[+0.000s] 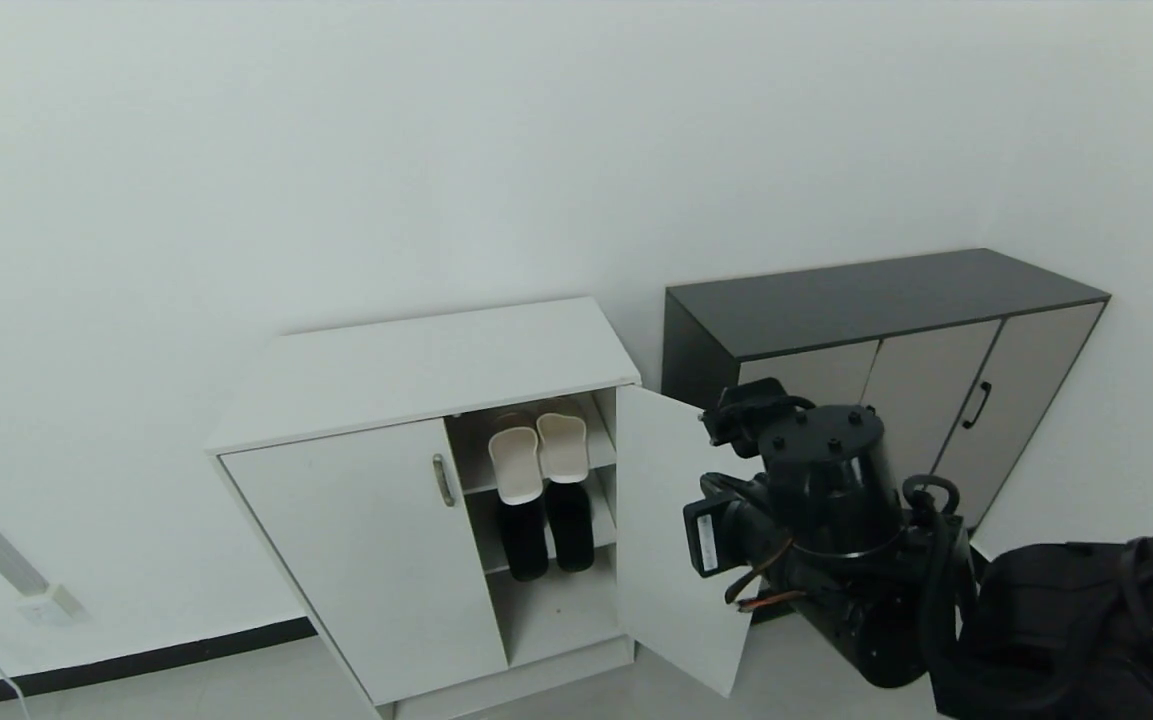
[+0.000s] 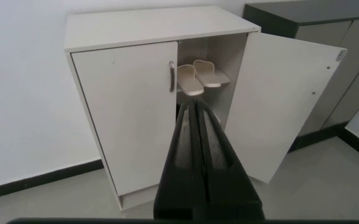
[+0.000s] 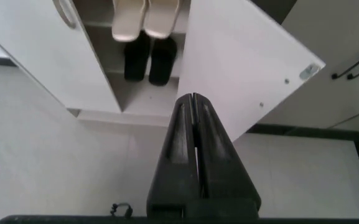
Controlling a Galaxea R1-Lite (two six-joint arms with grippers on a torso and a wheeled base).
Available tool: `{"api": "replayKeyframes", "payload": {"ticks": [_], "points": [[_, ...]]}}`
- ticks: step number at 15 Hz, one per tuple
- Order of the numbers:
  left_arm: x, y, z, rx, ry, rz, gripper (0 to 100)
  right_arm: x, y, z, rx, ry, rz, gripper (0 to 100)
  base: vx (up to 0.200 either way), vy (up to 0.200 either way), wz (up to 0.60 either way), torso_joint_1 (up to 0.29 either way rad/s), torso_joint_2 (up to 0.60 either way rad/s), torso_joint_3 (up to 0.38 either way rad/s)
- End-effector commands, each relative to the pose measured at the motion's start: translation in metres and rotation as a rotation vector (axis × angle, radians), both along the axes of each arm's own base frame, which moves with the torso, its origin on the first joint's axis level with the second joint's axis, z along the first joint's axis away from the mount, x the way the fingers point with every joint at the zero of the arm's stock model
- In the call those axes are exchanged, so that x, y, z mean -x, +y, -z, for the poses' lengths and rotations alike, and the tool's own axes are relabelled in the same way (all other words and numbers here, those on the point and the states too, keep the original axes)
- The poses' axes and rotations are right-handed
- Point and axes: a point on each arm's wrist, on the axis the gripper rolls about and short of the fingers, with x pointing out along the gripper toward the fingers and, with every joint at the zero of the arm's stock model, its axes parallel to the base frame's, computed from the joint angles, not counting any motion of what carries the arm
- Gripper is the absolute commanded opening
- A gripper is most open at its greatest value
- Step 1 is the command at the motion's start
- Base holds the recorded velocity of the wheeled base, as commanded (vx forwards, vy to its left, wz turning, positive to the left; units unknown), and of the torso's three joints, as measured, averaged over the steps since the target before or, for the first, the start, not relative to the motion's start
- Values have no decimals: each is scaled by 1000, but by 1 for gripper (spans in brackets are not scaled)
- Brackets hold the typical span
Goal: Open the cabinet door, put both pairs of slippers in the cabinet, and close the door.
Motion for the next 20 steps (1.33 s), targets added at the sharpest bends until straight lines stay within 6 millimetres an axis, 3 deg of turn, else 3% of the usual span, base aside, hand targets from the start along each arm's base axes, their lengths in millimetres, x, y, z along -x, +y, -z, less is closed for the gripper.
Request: {"api": "replayKeyframes", "payload": {"ticks": [1, 2, 5, 8, 12, 20], "points": [[0, 0, 0, 0, 2, -1, 0, -20, -2, -11, -22, -34, 37, 0, 0, 0, 0, 0, 0, 0], [0, 0, 0, -2, 1, -1, 0, -52, -9, -26, -13, -52, 80, 0, 0, 0, 0, 0, 0, 0], [0, 0, 0, -2, 1, 1, 0, -118, -34, -52, -29, 8, 138, 0, 0, 0, 0, 0, 0, 0], [0, 0, 0, -2, 0, 2, 0, -170, -50, -49, -69, 47, 175, 0, 0, 0, 0, 0, 0, 0], [0, 0, 0, 0, 0, 2, 0, -209, -57, -9, -90, 119, 187, 0, 0, 0, 0, 0, 0, 0], [0, 0, 0, 0, 2, 2, 0, -237, -70, 43, -75, 166, 223, 0, 0, 0, 0, 0, 0, 0]]}}
